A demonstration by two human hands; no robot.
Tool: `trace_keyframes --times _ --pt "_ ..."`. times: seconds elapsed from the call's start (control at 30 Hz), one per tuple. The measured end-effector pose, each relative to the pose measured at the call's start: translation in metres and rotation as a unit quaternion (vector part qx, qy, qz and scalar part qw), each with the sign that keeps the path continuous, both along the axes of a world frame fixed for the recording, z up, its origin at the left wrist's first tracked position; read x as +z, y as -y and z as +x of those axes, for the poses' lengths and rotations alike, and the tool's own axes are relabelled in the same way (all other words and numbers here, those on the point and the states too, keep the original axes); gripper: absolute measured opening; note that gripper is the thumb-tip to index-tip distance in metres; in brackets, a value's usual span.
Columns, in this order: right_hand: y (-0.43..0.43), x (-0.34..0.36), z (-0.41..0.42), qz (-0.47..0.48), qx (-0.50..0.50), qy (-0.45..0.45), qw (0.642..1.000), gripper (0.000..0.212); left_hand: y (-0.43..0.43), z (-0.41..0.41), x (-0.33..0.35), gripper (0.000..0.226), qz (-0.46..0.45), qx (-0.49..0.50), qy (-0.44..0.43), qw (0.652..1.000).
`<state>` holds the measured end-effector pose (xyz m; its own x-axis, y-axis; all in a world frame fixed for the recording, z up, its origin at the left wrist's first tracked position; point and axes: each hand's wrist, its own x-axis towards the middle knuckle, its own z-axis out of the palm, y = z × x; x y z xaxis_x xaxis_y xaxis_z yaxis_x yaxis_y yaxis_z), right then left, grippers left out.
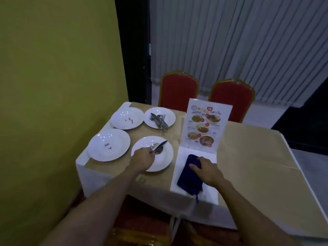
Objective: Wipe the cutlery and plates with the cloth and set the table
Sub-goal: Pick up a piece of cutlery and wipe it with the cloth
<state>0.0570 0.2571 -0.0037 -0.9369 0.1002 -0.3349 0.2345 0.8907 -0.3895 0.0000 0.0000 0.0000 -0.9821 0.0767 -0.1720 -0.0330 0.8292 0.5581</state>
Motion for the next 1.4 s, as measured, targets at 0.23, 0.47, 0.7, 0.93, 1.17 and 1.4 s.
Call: trace_keyframes --times 0.23,0.47,0.7,0.93,1.17,1.4 --pt "0.013 -0.078 -0.045 -0.011 -0.094 0.105 0.990 0.077 0.011 -0.063 -0.072 0.028 -0.049 -0.001 0.051 0.997" --pt "0.030 -0.130 -0.071 -0.025 -0.229 0.118 0.966 0.076 0.008 -0.114 -0.117 0.030 -0.096 -0.047 0.055 0.993" --pt "0.062 -0.154 -0.088 0.015 -0.358 0.077 0.930 0.061 0.006 -0.121 -0.126 0.032 -0.123 -0.076 0.073 0.987" --pt "0.054 -0.148 -0.091 0.059 -0.406 0.004 0.912 0.058 0.001 -0.112 -0.110 0.021 -0.009 -0.013 0.133 0.991" --pt "0.023 -0.075 -0.078 0.004 0.026 -0.311 0.950 0.078 -0.061 -0.067 -0.079 0.031 0.296 0.017 0.233 0.926" --pt "-0.037 -0.024 -0.084 0.146 0.069 -0.354 0.921 0.073 -0.117 -0.008 -0.040 0.031 0.377 0.041 0.161 0.911"
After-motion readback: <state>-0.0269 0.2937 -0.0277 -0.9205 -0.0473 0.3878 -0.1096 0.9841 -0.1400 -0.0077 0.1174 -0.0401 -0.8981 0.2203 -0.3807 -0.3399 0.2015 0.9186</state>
